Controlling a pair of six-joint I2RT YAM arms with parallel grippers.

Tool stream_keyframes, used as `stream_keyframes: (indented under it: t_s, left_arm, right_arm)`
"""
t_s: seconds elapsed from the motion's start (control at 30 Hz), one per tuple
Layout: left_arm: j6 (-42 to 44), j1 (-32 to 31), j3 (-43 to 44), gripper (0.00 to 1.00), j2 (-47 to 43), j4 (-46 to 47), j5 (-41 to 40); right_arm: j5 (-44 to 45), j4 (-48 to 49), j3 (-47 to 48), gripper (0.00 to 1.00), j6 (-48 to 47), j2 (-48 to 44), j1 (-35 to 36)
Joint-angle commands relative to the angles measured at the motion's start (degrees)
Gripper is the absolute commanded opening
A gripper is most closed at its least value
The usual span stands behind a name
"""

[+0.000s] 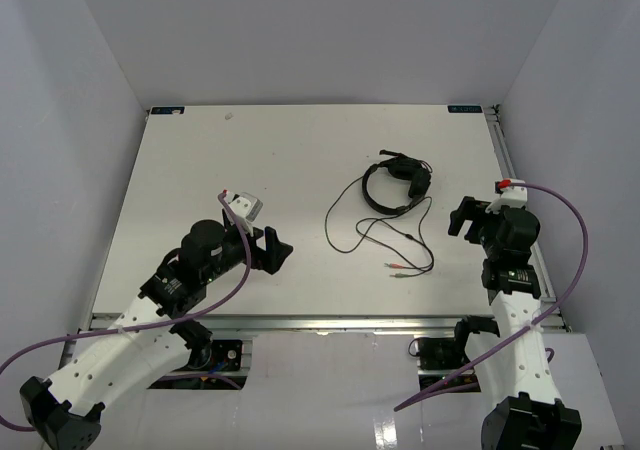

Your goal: Wrap the headphones

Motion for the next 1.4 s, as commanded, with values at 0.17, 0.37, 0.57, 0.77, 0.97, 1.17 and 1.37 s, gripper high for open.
stream_keyframes:
  t_s: [0.17, 0.37, 0.57, 0.77, 0.97, 1.17, 1.37]
  left_arm:
    - [-7.0, 0.2, -0.6, 0.98, 0.5, 2.8, -0.2]
    - [-17.8, 0.1, 7.9, 0.95, 17.0, 4.4, 6.4]
    - [-29.1, -3.7, 26.0, 0.91, 38.9, -1.1, 3.9]
    - [-35.1, -9.5, 43.7, 0.92, 56.6, -8.0, -7.5]
    - [-37.5, -12.3, 55.2, 0.91, 67.5, -12.5, -11.5]
    - [-37.4, -13.0, 64.5, 0.90, 75.6, -14.8, -13.0]
    - [-38.0, -13.0, 73.6, 0.88, 84.7, -18.9, -19.6]
  right_arm:
    - [-22.4, -2.9, 1.6, 0.90, -24.6, -4.9, -0.1]
    - [-31.1, -5.3, 0.9, 0.90, -29.9, -6.1, -0.2]
    - [-29.3, -5.3, 1.8, 0.92, -28.9, -4.0, -0.4]
    - [-27.3, -5.2, 2.1, 0.92, -27.7, -4.0, -1.0]
    - [-25.4, -5.0, 2.3, 0.92, -26.7, -3.8, -1.7]
    - [-25.5, -5.0, 2.4, 0.92, -26.3, -3.3, -1.9]
    - [-26.1, -5.0, 2.4, 0.92, -26.1, -3.7, -2.1]
